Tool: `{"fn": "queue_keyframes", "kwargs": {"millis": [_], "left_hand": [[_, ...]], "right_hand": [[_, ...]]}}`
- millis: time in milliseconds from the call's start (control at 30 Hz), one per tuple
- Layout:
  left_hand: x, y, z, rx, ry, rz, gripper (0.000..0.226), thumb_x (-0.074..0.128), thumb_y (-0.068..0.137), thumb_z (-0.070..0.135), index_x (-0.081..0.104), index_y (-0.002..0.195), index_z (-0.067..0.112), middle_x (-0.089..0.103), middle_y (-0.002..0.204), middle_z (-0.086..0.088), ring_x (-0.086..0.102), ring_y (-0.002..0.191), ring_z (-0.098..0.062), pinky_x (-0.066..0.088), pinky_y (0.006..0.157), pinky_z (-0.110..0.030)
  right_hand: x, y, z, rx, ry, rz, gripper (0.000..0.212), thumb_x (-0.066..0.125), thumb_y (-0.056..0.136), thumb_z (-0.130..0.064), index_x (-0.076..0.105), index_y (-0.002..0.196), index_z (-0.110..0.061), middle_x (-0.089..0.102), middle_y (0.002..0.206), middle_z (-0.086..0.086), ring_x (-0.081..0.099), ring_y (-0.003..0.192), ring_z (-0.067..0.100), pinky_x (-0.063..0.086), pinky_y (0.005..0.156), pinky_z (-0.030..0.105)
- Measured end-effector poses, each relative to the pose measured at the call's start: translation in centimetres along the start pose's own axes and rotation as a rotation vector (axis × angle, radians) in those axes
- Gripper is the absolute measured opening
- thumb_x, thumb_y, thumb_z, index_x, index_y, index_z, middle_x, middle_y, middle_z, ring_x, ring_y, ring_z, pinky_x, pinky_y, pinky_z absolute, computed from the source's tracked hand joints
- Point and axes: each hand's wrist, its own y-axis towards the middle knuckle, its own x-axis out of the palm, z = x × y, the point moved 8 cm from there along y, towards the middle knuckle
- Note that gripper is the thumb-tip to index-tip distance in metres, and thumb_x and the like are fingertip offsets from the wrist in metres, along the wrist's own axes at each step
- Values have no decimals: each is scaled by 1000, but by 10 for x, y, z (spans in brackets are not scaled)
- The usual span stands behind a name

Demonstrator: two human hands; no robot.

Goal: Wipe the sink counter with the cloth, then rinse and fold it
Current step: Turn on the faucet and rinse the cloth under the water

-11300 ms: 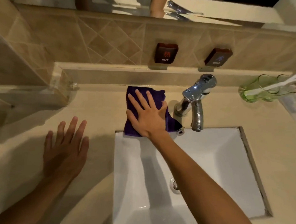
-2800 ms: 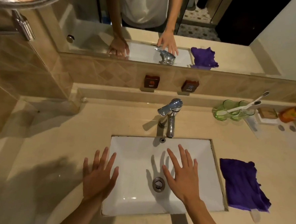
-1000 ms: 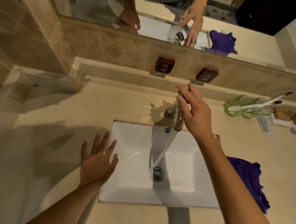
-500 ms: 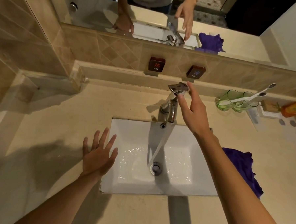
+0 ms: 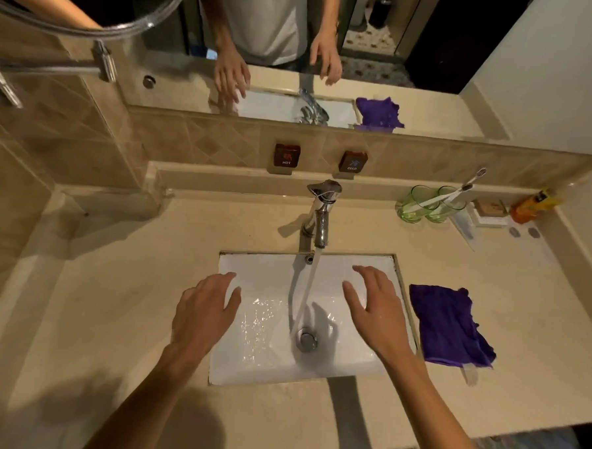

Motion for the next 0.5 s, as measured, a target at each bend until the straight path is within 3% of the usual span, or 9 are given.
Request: {"fn": "queue_keyframes", "kwargs": {"millis": [67, 200, 333, 500], "left_hand": [[-10, -10, 15, 62, 44, 38, 62, 22, 98, 56, 59, 138, 25, 60, 142, -2, 56, 130, -22, 42, 107, -41], [-20, -35, 36, 191, 116, 122, 54, 28, 100, 53, 49, 146, 32, 42, 159, -2, 41, 143, -25, 33, 115, -46], [-9, -57, 41, 236, 154, 97, 60, 17, 103, 58, 26, 158, 37, 17, 170, 0, 21, 156, -27, 21, 125, -52], [16, -74, 47, 250, 192, 31, 62, 12, 103, 59, 18, 160, 36, 9, 172, 0, 15, 157, -26, 19, 125, -56]], "right_hand": [[0, -16, -4, -21, -114, 41, 50, 41, 101, -57, 49, 142, -30, 50, 148, -2, 45, 137, 20, 42, 108, 48], [12, -48, -14, -71, -264, 53, 57, 40, 101, -58, 40, 151, -33, 33, 163, -3, 33, 149, 22, 33, 115, 52], [30, -71, -10, -78, -326, 16, 61, 36, 102, -60, 25, 158, -38, 10, 171, -5, 10, 157, 25, 14, 124, 56], [44, -87, 10, -16, -388, -30, 65, 25, 101, -66, 18, 160, -40, 2, 172, -2, 1, 158, 26, 7, 124, 62]]}}
